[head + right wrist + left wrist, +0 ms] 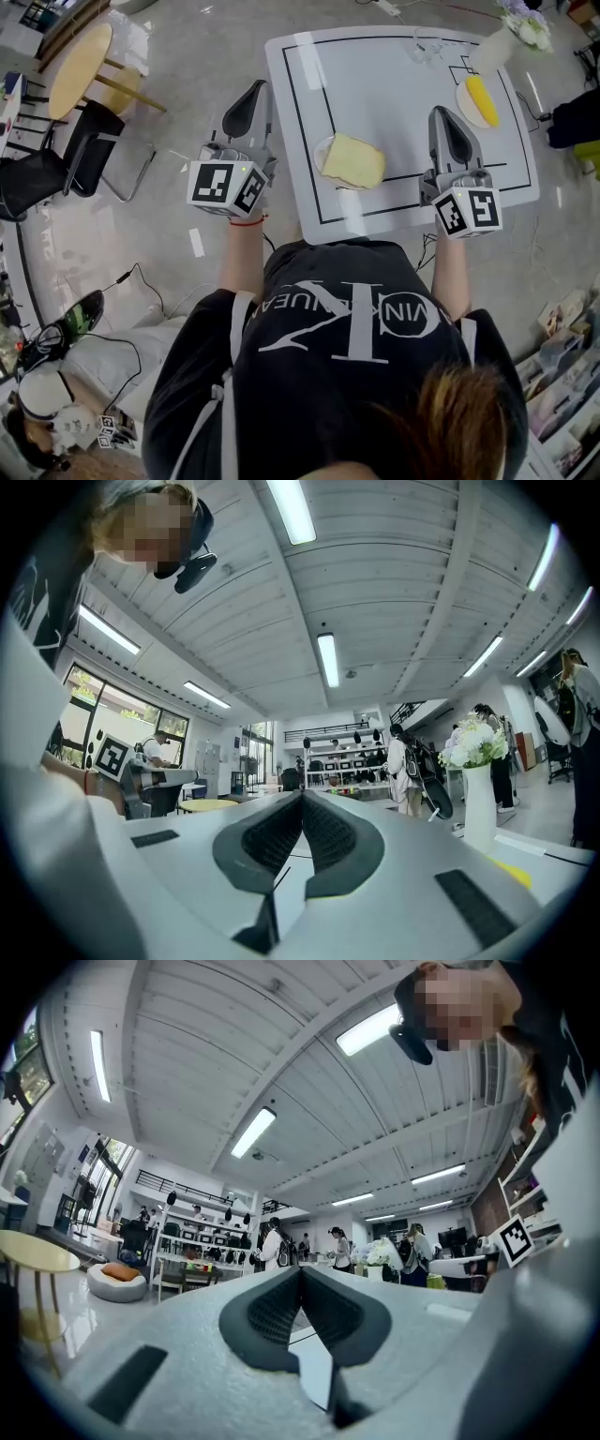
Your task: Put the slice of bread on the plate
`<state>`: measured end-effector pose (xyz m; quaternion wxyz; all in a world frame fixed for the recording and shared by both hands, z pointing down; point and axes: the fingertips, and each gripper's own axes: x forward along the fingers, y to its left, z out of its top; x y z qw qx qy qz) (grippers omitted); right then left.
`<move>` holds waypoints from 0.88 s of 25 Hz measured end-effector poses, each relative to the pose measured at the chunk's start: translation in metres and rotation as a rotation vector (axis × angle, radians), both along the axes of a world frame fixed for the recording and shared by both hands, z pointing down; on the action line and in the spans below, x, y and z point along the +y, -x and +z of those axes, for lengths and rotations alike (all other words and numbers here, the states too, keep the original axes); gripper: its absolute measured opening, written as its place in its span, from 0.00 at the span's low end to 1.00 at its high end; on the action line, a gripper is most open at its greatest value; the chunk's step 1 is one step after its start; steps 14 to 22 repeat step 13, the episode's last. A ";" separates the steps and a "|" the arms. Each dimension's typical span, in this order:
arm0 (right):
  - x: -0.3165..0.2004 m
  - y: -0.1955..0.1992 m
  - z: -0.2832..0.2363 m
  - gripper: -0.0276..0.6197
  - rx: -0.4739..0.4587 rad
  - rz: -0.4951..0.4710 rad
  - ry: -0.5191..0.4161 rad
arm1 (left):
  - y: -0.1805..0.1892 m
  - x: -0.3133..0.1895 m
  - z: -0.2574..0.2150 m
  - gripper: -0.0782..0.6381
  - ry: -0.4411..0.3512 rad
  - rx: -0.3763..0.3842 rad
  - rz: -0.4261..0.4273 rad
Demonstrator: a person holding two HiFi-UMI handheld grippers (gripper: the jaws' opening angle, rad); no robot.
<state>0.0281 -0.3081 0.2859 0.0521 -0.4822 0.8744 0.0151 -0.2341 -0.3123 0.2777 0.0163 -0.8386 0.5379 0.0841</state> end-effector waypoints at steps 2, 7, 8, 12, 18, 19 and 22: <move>-0.001 0.000 0.001 0.04 -0.009 0.002 0.004 | 0.000 -0.001 0.000 0.12 0.001 -0.003 -0.005; -0.001 0.003 0.001 0.04 -0.017 0.002 0.016 | 0.001 -0.001 -0.003 0.12 -0.001 -0.006 -0.004; -0.001 0.003 0.001 0.04 -0.017 0.001 0.017 | 0.001 -0.001 -0.003 0.12 -0.002 -0.008 -0.001; 0.000 0.004 0.003 0.04 -0.018 -0.005 0.027 | 0.002 0.000 -0.001 0.12 0.005 -0.004 -0.005; 0.000 0.004 0.003 0.04 -0.018 -0.007 0.030 | 0.002 0.001 -0.001 0.12 0.007 0.000 -0.008; 0.000 0.004 0.003 0.04 -0.018 -0.007 0.030 | 0.002 0.001 -0.001 0.12 0.007 0.000 -0.008; 0.000 0.004 0.003 0.04 -0.018 -0.007 0.030 | 0.002 0.001 -0.001 0.12 0.007 0.000 -0.008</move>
